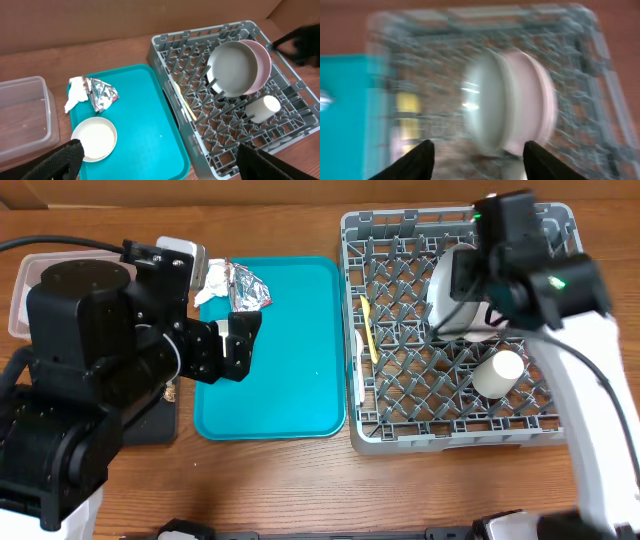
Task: Sort waste into correct bins and load items into the dishwasher rack
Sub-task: 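Stand the grey plate upright in the rack beside the pink plate, then grasp the rim of the rice bowl with the left gripper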
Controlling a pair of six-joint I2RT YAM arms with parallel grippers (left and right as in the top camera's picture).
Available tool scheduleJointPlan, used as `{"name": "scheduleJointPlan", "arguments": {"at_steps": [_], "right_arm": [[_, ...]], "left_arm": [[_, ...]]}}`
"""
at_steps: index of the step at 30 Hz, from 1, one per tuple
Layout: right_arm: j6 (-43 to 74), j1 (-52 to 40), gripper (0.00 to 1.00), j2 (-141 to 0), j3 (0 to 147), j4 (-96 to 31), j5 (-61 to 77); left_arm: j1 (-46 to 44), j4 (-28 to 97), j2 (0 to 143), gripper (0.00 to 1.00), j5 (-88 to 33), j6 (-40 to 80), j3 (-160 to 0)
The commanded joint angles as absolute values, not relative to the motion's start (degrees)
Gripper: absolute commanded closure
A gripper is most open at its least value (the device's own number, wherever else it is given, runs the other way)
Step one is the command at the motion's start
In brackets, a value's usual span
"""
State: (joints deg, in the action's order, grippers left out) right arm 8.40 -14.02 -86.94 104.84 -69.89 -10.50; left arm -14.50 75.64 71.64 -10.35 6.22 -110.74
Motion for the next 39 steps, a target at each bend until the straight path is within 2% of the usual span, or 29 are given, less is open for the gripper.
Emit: {"name": "scheduleJointPlan", "arguments": {"at_steps": [1, 7, 11, 13, 15, 19, 22, 24, 29, 31, 34, 37, 39], "right_arm": [[9.3, -14.2, 0.36, -80.8, 107.0, -68.5, 12.2], [9.3, -14.2, 0.36, -81.1, 106.9, -72.1, 20.3], [9.2, -14.5, 0.36, -82.4, 106.9, -73.9, 23.6], [9.2, -14.5, 0.37, -83.2, 106.9, -74.6, 23.4], [9.2, -14.5, 0.37, -83.8, 106.9, -74.9, 23.0], [9.2, -14.5, 0.37, -85.7, 106.8, -76.6, 21.5], [9.9, -14.5, 0.41, -86.7, 106.8, -77.9, 18.7], [14.8, -14.5, 0.41, -86.8, 106.8, -79.0, 11.9], [15.0, -14.5, 0.40, -86.8, 106.8, -79.0, 11.2], [15.0, -14.5, 0.40, -86.8, 106.8, -79.0, 11.1], [15.0, -14.5, 0.39, -86.8, 106.8, -79.1, 11.2], [15.0, -14.5, 0.39, -86.8, 106.8, -79.9, 11.1], [15.0, -14.5, 0.39, -86.8, 106.8, -80.4, 11.2]], "left_arm": [[-14.3, 76.8, 72.9, 0.00, -7.7, 6.9, -111.3], [-14.3, 84.6, 76.8, 0.00, 8.0, 16.4, -111.3], [-13.8, 88.6, 81.2, 0.00, 7.9, 19.8, -110.3], [-12.9, 89.4, 84.1, 0.09, 7.8, 22.1, -107.7], [-12.4, 88.1, 86.8, 0.13, 5.9, 23.5, -104.7], [-12.8, 81.7, 94.5, 0.16, 2.1, 16.2, -100.7], [-12.8, 80.0, 99.2, 0.18, 1.8, 16.2, -100.6], [-12.8, 78.4, 103.1, 0.20, 1.9, 14.7, -100.6], [-11.6, 78.8, 107.0, 0.18, 3.1, 12.9, -99.8], [-9.6, 78.8, 108.0, 0.19, 3.0, 17.5, -98.4], [-5.2, 78.8, 108.2, 0.27, 3.0, 26.4, -96.9], [-2.5, 78.3, 108.2, 0.33, 3.0, 28.8, -96.8], [-1.8, 77.5, 108.2, 0.33, 3.0, 28.8, -96.8]]}}
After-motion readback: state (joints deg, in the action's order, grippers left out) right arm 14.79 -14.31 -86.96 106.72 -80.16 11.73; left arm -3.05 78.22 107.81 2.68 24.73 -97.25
